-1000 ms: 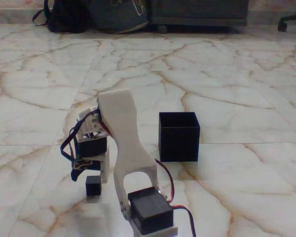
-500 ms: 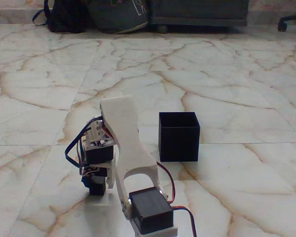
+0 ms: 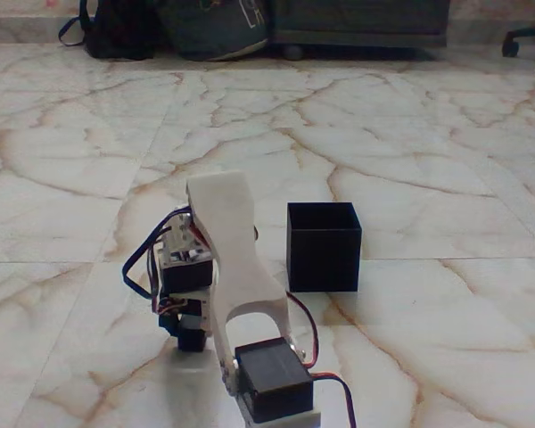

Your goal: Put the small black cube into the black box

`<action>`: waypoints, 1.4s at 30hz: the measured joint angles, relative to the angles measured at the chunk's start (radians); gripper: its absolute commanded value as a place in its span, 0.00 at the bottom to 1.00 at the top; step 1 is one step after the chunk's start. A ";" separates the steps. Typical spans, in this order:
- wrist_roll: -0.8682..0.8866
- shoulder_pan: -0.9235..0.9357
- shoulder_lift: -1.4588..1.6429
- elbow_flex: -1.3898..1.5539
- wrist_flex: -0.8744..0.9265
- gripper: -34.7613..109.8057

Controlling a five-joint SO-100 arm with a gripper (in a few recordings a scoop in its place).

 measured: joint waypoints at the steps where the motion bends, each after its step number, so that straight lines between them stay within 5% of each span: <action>1: 0.000 0.003 0.018 0.000 0.003 0.24; 18: -0.319 0.267 0.115 -0.290 0.066 0.24; 35: -0.502 0.465 -0.161 -0.423 -0.723 0.24; 42: -0.511 0.465 -0.345 -0.684 -0.742 0.24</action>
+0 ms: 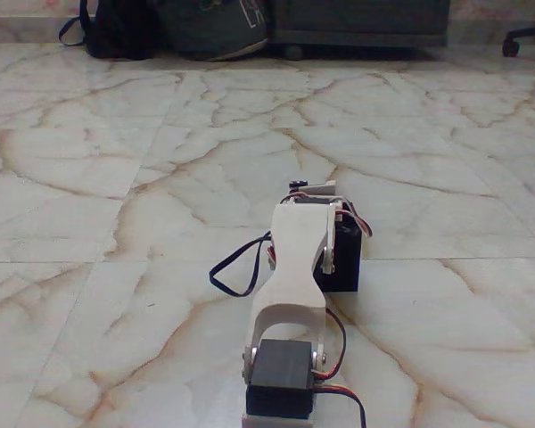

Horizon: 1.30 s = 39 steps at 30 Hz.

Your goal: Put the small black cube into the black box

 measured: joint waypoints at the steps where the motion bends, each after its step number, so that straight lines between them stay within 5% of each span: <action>1: 0.000 0.000 0.000 -0.002 0.000 0.25; 17: 0.135 -0.034 0.158 0.014 0.196 0.28; 25: 0.175 -0.061 0.549 0.325 0.624 0.28; 39: 0.140 -0.071 1.178 1.112 0.649 0.28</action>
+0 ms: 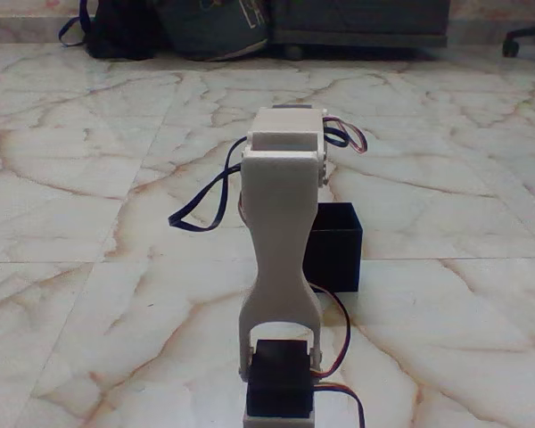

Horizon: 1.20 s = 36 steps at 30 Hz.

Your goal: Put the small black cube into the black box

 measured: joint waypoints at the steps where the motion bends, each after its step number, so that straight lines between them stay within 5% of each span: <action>1: 0.000 0.000 0.094 0.103 0.000 0.28; 13: 0.000 -0.012 0.647 0.742 -0.041 0.28; 31: -0.071 0.049 0.881 1.486 -0.563 0.28; 36: -0.137 0.074 0.881 1.502 -0.417 0.28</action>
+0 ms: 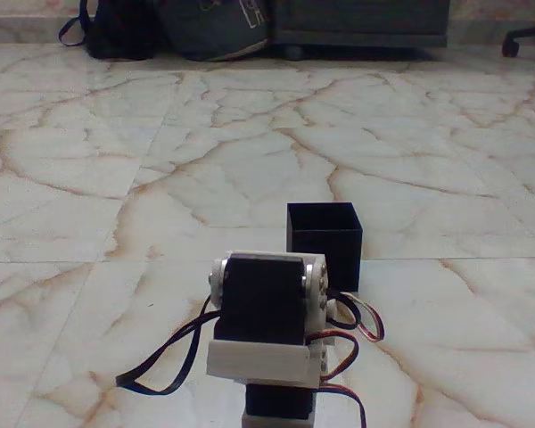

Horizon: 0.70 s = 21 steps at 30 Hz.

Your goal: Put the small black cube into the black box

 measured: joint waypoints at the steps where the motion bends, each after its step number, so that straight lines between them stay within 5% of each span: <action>1: -0.012 0.006 0.000 0.000 0.043 0.28; 8: 0.011 0.015 0.000 0.000 0.362 0.28; 13: 0.253 0.015 0.000 0.000 0.383 0.27; 21: 0.190 0.015 0.000 0.000 0.374 0.26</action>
